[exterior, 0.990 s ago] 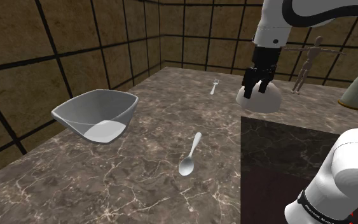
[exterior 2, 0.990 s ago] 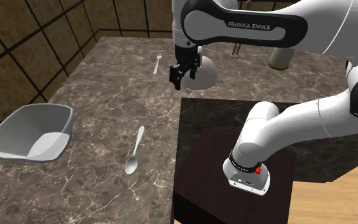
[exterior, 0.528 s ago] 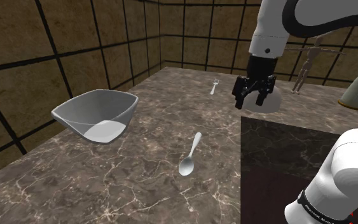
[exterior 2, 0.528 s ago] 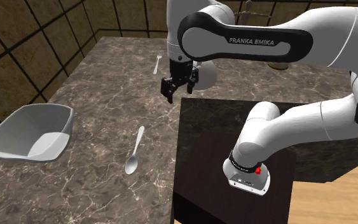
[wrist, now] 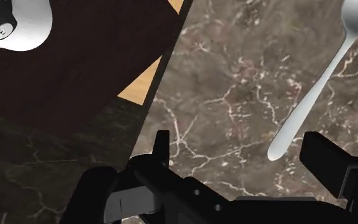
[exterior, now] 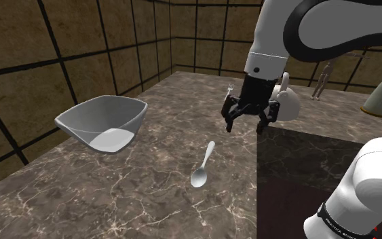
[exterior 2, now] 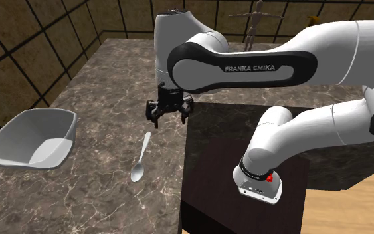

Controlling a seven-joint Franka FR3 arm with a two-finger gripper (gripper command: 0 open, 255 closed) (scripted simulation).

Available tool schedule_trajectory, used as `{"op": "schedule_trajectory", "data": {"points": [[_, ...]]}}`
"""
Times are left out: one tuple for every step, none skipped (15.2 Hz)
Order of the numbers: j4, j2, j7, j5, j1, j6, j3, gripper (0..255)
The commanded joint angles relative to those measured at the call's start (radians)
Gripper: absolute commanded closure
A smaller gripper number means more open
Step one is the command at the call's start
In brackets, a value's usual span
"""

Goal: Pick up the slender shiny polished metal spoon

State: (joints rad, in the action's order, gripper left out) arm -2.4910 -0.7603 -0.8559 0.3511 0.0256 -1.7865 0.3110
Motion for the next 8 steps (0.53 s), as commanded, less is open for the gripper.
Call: {"op": "schedule_trajectory", "data": {"points": [[0.010,0.031,-0.114,0.047,0.010,-0.045,0.057,0],[0.018,0.050,-0.166,0.067,0.017,-0.069,0.085,0],[0.028,0.071,-0.219,0.085,0.025,-0.094,0.114,0],[0.040,0.094,-0.271,0.101,0.034,-0.119,0.143,0],[0.054,0.119,-0.324,0.115,0.044,-0.145,0.172,0],[0.069,0.145,-0.377,0.126,0.056,-0.171,0.201,0],[0.086,0.173,-0.430,0.135,0.069,-0.197,0.230,0],[0.097,0.192,-0.464,0.139,0.078,-0.215,0.249,0]]}}
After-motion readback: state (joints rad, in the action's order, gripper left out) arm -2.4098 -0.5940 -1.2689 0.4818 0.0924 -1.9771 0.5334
